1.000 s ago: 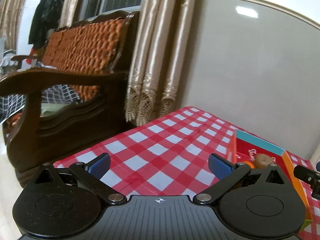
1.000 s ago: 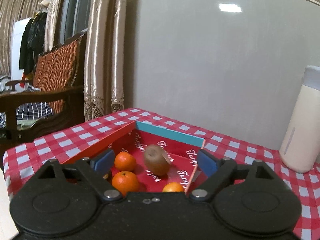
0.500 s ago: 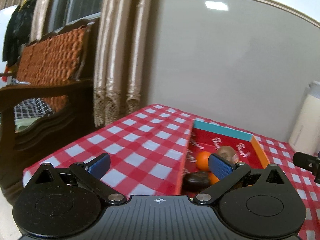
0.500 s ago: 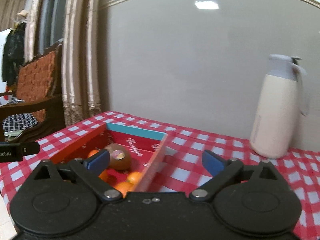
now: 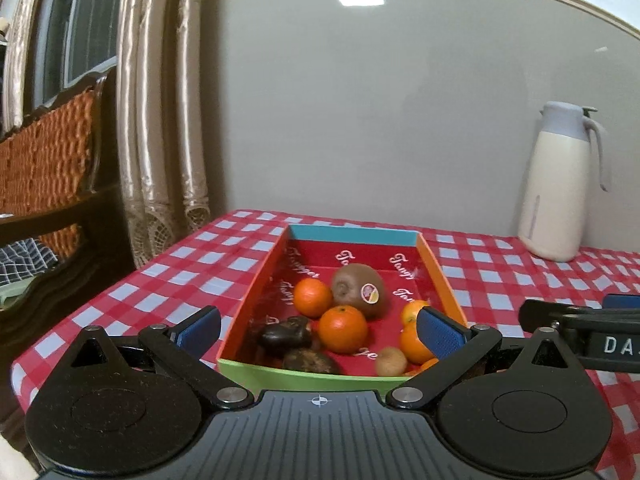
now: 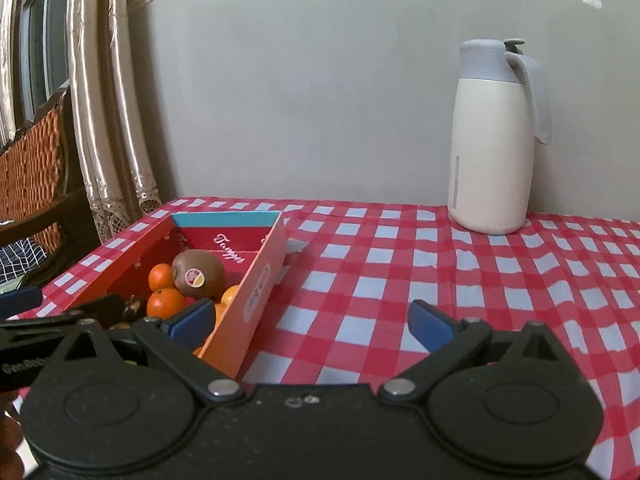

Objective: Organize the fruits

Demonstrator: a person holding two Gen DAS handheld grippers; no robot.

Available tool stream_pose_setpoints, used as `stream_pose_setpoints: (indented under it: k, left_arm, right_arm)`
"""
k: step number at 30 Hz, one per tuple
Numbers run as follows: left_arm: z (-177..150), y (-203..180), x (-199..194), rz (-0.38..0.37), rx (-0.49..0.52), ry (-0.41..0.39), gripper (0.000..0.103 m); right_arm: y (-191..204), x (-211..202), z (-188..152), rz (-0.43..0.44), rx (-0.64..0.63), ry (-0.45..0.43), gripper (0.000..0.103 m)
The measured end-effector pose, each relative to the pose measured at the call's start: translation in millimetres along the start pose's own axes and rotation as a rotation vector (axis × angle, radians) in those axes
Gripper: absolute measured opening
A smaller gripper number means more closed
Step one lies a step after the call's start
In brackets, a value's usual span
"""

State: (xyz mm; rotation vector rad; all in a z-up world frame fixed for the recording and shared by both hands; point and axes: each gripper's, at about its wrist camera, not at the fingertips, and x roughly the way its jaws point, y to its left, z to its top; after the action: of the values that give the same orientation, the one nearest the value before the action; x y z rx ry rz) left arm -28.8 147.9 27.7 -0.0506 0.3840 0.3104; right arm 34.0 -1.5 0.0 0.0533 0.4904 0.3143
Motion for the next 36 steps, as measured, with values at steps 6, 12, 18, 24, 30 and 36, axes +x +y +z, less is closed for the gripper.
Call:
stream_pose_setpoints:
  k: [6,12,18,24,30,36]
  left_arm:
    - [-1,1,-3,0.01,0.007,-0.005,0.103]
    - [0,8,0,0.027,-0.019,0.01,0.103]
    - [-1,11,3,0.034,-0.029,0.024,0.103]
    - [-1,12,3,0.036,-0.015,0.023,0.103]
    - [0,9,3,0.047,0.001,0.033,0.103]
    - [-1,5,2,0.041,0.029,0.029,0.103]
  right_arm:
    - [-1,-8,-3,-0.007,0.017,-0.018,0.103]
    - [1,-6,-3,-0.008,0.004,-0.012,0.103]
    - [5,-5,-3,-0.004,-0.007,-0.016,0.103]
    - [5,-4,-3,0.004,-0.008,-0.014,0.103]
    - [6,-4,-3,0.005,-0.011,-0.016,0.103]
    - [5,-5,-4,0.003,-0.005,-0.017,0.103]
